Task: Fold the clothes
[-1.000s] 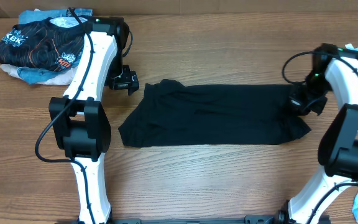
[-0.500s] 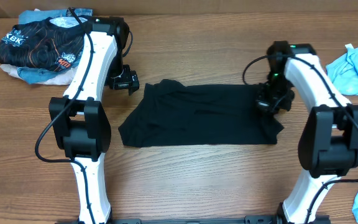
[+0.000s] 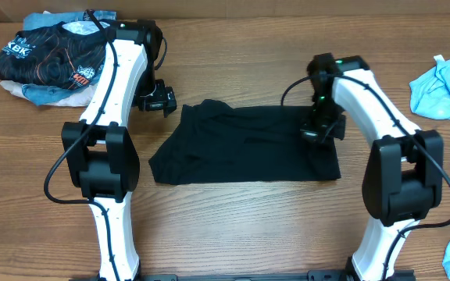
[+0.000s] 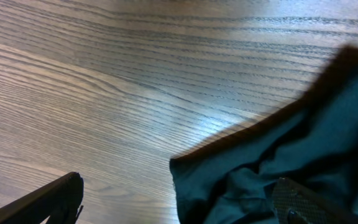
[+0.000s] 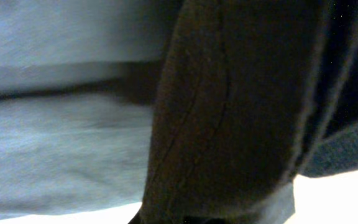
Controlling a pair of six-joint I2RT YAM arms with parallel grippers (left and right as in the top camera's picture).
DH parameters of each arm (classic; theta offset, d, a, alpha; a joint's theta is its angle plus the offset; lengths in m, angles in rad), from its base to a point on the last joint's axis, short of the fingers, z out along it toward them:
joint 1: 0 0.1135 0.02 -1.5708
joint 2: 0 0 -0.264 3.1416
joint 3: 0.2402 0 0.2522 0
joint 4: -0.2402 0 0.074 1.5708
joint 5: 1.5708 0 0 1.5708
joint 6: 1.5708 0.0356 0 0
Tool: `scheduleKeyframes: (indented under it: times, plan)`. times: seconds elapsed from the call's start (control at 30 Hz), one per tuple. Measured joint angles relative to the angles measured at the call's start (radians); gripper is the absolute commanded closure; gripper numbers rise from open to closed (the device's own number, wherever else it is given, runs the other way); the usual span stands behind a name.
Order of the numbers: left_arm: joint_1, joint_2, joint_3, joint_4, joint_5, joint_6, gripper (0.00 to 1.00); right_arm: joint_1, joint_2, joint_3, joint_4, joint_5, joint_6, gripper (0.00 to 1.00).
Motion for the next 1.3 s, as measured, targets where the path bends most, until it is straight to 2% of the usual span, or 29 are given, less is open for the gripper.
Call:
scheduleKeyframes:
  times: [0.23,0.27,0.3,0.33,0.37,0.5,0.7,0.83,0.93,1.07,1.2,1.27,1.3]
  plan:
    - [0.0,0.0,0.0,0.0,0.009,0.0,0.0,0.093,0.0,0.0,0.049,-0.008,0.015,0.96]
    - [0.0,0.0,0.0,0.0,0.009,0.0,0.0,0.104,0.0,0.0,0.055,-0.008,0.018,0.93]
    - [0.0,0.0,0.0,0.001,0.009,0.0,0.0,0.113,0.0,0.0,0.058,-0.008,0.02,0.85]
    - [0.0,0.0,0.0,0.001,0.009,0.0,0.0,0.123,0.0,0.0,0.063,-0.008,0.022,0.73]
    - [0.0,0.0,0.0,0.001,0.01,0.0,0.0,0.131,0.0,0.0,0.066,-0.009,0.023,0.72]
    - [0.0,0.0,0.0,0.0,0.013,0.0,0.0,0.162,0.0,0.0,0.074,-0.011,0.027,0.78]
    - [0.0,0.0,0.0,0.0,0.015,0.0,0.0,0.169,0.0,0.005,0.066,-0.018,0.054,0.78]
    - [0.0,0.0,0.0,0.002,0.015,0.0,0.0,0.137,0.0,0.071,0.0,-0.037,0.06,0.76]
    - [0.0,0.0,0.0,0.003,0.016,0.0,0.0,0.103,-0.002,0.155,-0.034,-0.064,0.04,0.68]
    - [0.0,0.0,0.0,0.003,0.016,0.0,0.0,0.064,-0.016,0.253,-0.066,-0.142,-0.016,0.49]
    - [0.0,0.0,0.0,0.003,0.016,0.0,0.0,0.038,-0.037,0.296,-0.08,-0.197,-0.058,0.49]
    - [0.0,0.0,0.0,0.003,0.016,0.0,0.0,0.02,-0.037,0.296,-0.069,-0.202,-0.064,0.6]
    - [0.0,0.0,0.0,0.003,0.016,0.0,0.0,0.009,-0.037,0.296,-0.062,-0.2,-0.069,0.69]
